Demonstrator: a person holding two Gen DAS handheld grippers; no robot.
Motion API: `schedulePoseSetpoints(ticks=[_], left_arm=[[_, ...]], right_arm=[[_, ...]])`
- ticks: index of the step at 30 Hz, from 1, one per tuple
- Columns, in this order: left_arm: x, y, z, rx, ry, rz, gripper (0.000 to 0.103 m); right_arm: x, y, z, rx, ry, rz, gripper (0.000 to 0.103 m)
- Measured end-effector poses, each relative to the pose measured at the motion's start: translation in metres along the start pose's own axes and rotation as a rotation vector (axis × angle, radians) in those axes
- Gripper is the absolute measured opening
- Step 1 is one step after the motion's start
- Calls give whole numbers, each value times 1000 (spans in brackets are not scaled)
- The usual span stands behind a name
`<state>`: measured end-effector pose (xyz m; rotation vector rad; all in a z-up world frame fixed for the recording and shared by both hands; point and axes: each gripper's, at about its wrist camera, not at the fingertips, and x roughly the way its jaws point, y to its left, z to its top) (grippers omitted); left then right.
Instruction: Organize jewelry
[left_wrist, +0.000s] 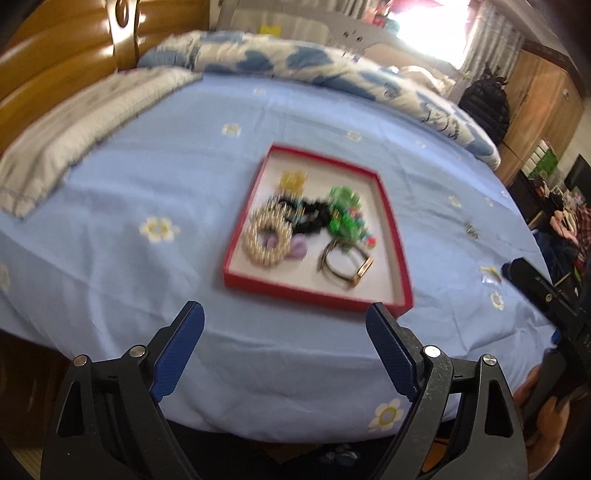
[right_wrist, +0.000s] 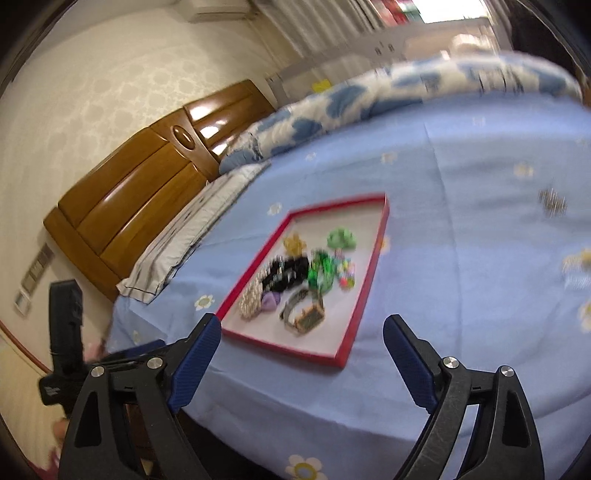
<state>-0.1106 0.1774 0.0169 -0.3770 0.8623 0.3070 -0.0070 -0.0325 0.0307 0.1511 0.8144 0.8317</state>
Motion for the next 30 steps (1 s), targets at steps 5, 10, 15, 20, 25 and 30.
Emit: schedulePoseSetpoints(ticks=[5,10,15,20,25,30], left_arm=[[-24,-8,14,53,-133,66,103],[-13,-4,7,58,-151,136,103],[6,-1,-12,55,-98,154,103],[13,-5,-27,72,-92,185,103],[7,-11,-32,99,-134,199,103],[10,-13,-35,113,-131,209,103]], right_arm=[[-30,30,25,-174,-92,-12,103],[-23,28,19,-165,-75,-18,103],[-17,14,-7,-114,-96,-88,103],[-6,12,-25,-152,-73,-167,103],[-2,16,-36,-183,-78,-197,103],[7,18,-44,-195,-50,-193,103]])
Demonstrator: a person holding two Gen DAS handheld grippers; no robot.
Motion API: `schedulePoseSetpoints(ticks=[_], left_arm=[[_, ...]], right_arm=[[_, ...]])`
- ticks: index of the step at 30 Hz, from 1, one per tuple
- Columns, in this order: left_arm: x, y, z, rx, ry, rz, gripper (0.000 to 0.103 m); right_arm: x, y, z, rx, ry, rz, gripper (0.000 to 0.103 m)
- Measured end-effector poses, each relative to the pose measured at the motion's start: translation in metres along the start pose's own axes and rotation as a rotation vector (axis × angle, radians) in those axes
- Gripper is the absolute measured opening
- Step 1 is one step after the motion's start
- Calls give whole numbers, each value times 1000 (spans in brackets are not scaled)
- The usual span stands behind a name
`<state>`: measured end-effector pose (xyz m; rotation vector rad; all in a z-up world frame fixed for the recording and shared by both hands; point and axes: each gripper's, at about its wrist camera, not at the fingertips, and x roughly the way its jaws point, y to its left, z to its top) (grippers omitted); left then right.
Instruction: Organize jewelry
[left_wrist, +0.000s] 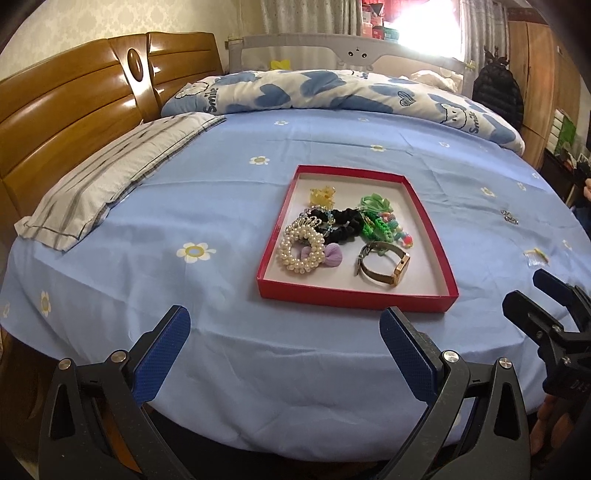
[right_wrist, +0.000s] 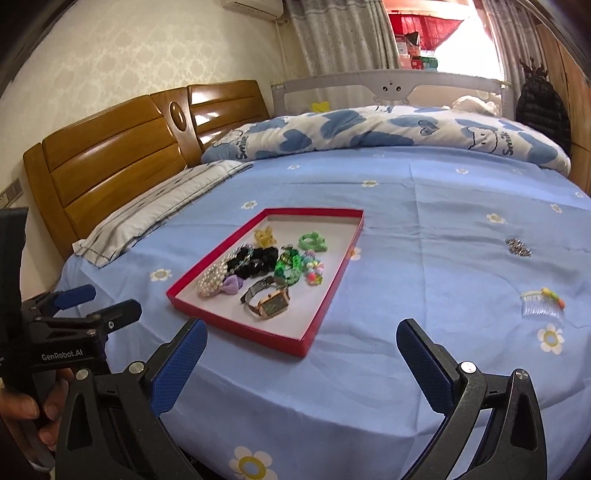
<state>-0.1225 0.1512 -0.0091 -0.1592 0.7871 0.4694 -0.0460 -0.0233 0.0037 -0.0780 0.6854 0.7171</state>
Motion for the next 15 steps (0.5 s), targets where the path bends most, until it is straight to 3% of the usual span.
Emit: schedulePoseSetpoints(ticks=[15], left_arm=[[1,-12,-4,45,5,26,103]], right_arm=[[3,-11,-5,57,22,-4,103]])
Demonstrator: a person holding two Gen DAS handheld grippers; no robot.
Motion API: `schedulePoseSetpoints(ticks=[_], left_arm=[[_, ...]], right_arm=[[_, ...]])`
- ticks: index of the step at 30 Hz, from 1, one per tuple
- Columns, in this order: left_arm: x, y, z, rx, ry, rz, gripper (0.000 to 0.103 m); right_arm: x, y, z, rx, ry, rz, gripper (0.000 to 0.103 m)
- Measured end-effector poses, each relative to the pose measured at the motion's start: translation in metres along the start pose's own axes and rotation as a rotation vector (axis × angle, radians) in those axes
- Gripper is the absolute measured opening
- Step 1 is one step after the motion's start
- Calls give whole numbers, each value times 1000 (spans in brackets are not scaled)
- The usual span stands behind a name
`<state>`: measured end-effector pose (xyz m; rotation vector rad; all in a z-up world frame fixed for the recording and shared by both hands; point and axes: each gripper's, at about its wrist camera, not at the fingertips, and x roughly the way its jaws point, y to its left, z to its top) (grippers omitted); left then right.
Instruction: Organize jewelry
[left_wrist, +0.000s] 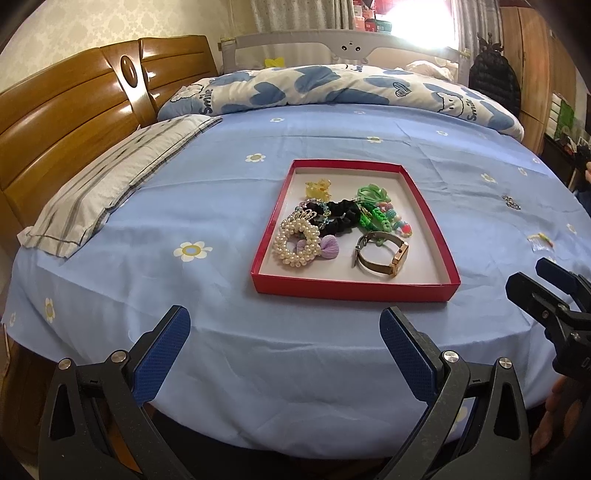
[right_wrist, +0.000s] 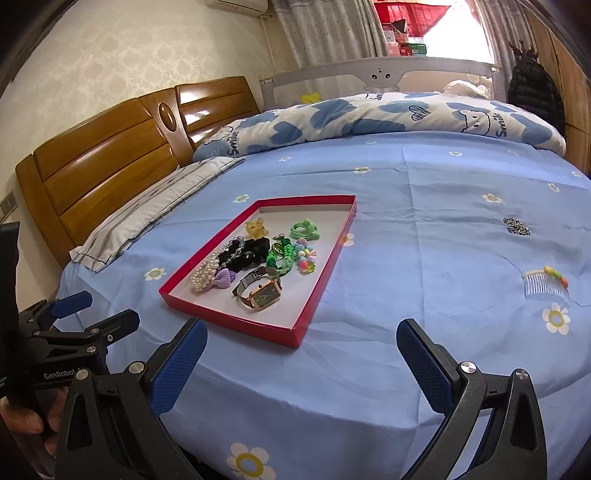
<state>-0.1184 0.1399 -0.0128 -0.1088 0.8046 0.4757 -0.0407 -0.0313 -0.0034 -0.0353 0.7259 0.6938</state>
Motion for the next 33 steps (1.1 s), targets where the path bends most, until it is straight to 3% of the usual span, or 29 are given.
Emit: schedulePoseSetpoints(ticks=[33], left_arm=[[1,3,-2,-16,3,4,103]], right_arm=[[3,10,-2,-26,21,6,103]])
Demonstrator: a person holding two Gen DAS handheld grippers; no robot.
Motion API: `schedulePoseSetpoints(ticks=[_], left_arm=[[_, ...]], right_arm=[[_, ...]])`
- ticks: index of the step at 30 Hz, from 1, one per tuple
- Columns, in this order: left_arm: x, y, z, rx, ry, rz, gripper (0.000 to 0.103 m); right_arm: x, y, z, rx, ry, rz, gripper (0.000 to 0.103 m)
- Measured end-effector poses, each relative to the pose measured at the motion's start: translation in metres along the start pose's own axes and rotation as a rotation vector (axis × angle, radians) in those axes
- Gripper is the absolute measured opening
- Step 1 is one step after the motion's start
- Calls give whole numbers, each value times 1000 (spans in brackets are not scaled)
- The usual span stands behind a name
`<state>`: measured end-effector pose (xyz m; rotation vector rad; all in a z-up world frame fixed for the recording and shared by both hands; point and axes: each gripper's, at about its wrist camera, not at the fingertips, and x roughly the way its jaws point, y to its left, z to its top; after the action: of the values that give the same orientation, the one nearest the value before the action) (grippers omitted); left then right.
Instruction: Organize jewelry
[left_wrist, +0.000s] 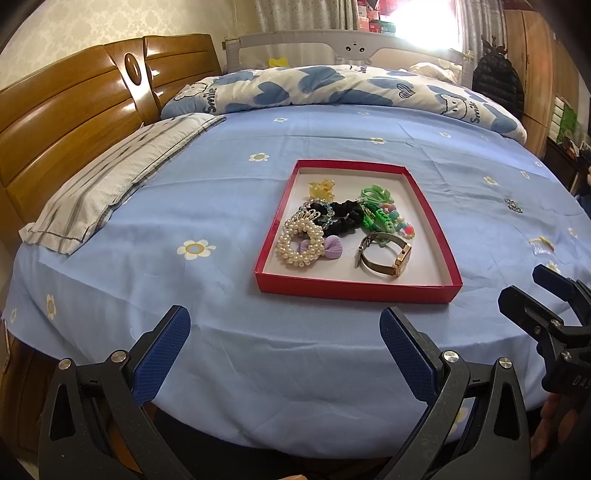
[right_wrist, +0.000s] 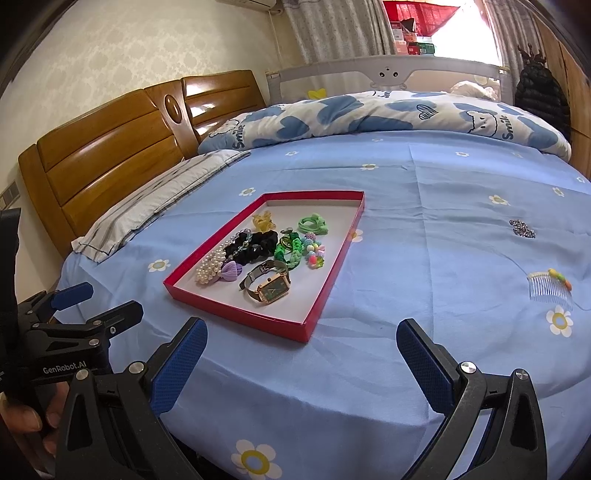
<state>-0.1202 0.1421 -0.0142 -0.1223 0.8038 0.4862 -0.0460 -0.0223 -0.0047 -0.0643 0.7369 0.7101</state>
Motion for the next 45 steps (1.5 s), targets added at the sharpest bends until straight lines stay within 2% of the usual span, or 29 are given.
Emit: schedulePoseSetpoints(ticks=[45], left_arm=[[5,1,-4,1,12,3,103]], right_arm=[[2,3,0,-1,5,7,103]])
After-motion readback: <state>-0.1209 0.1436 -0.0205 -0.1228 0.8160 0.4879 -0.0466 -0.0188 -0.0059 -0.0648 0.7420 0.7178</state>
